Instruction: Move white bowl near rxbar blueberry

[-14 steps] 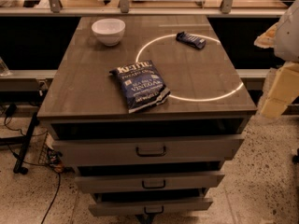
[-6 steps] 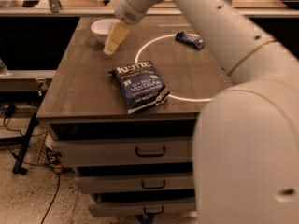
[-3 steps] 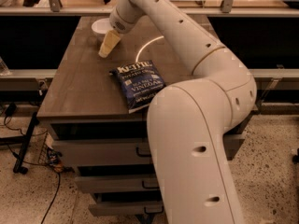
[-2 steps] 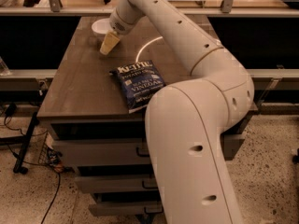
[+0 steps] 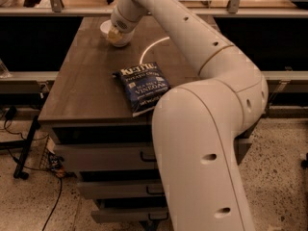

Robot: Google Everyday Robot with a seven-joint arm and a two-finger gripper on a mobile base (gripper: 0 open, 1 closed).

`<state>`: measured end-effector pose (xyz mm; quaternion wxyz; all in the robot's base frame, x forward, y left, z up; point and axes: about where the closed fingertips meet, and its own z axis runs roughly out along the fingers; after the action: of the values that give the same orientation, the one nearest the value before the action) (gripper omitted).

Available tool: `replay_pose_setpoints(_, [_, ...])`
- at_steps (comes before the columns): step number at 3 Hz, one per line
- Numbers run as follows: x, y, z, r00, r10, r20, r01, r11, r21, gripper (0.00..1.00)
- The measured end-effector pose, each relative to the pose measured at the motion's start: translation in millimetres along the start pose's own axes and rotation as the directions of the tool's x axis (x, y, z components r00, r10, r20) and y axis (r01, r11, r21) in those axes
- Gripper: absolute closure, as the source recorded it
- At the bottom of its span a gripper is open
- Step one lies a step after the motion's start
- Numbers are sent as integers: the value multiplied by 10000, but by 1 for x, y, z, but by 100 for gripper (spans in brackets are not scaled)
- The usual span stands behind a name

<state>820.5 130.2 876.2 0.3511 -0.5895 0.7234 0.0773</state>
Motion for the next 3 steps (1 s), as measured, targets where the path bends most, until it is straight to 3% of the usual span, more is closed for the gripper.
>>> replay_pose_setpoints(1, [5,14,-15,9979,-528,-385,529,9986,6,100])
replay_pose_setpoints(2, [12,13,-47,9915,-990,-839,1035,9933,512,100])
replay_pose_setpoints(3, [39,-2,-109,9784,-1195,-1687,1448,9786,1464,100])
